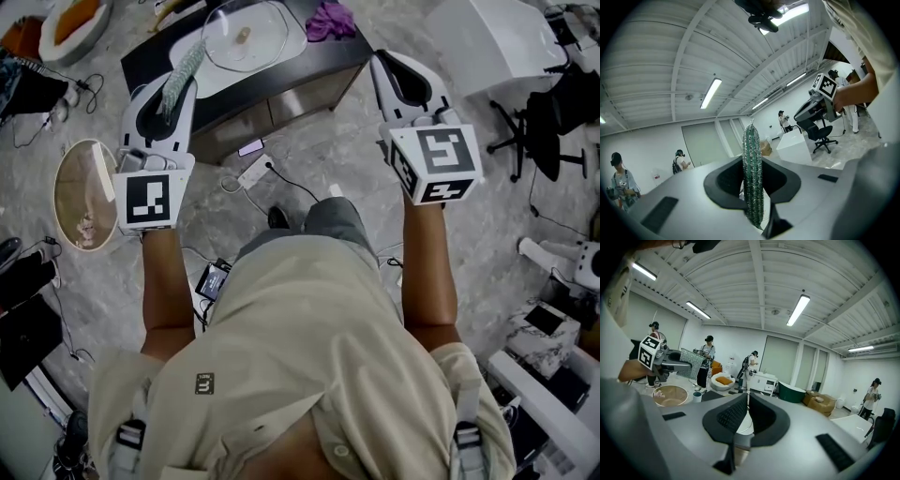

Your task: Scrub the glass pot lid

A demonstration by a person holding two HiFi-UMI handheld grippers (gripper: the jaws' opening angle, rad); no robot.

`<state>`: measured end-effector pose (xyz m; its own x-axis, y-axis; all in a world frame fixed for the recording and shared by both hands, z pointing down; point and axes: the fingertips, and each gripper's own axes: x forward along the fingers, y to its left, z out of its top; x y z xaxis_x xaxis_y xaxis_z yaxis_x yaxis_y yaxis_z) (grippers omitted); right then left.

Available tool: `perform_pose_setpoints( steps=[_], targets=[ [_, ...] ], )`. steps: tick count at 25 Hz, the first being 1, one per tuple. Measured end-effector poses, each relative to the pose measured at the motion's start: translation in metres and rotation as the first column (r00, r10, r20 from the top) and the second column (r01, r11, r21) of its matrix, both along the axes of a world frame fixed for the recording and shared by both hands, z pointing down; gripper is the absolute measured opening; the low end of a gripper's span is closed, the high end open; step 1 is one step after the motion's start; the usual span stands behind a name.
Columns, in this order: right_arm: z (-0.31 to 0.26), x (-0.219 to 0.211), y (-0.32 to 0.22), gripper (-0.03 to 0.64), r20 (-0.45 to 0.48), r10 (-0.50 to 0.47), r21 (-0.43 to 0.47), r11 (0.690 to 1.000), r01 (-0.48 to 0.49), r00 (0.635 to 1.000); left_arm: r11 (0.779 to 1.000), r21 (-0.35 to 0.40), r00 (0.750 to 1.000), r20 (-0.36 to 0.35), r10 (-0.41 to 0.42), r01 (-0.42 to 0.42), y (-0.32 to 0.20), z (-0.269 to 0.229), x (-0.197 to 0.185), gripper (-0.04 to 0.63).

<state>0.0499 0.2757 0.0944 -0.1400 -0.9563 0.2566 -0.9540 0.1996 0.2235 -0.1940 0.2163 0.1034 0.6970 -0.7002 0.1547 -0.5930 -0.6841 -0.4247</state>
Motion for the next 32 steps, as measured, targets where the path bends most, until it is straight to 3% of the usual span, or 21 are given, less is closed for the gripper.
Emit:
perform_pose_setpoints(
  steps=[8, 11, 17, 24, 32],
  targets=[
    [0.002, -0.003, -0.036, 0.028, 0.001, -0.081, 0.004, 0.997, 0.081, 0.997, 0.997, -0.005, 0.997, -0.003, -0.072, 0.072, -0.006, 0.003, -0.007, 0.087],
    [0.007, -0.013, -0.06, 0.028, 0.02, -0.152, 0.003, 0.988, 0.152, 0.988, 0.992, 0.01, 0.992, -0.006, -0.128, 0.128, -0.01, -0.005, -0.012, 0.087],
    [0.011, -0.017, -0.117, 0.028, 0.037, -0.342, 0.008, 0.94, 0.342, 0.939, 0.952, 0.003, 0.951, 0.035, -0.307, 0.308, -0.022, -0.002, -0.01, 0.087],
    [0.023, 0.003, -0.166, 0.028, 0.063, -0.441, -0.017, 0.897, 0.442, 0.895, 0.908, -0.019, 0.908, 0.047, -0.417, 0.418, -0.035, 0.005, 0.013, 0.087],
    [0.034, 0.014, -0.197, 0.028, 0.08, -0.544, -0.027, 0.836, 0.548, 0.835, 0.844, -0.024, 0.844, 0.058, -0.534, 0.536, -0.042, 0.009, 0.027, 0.087]
  ],
)
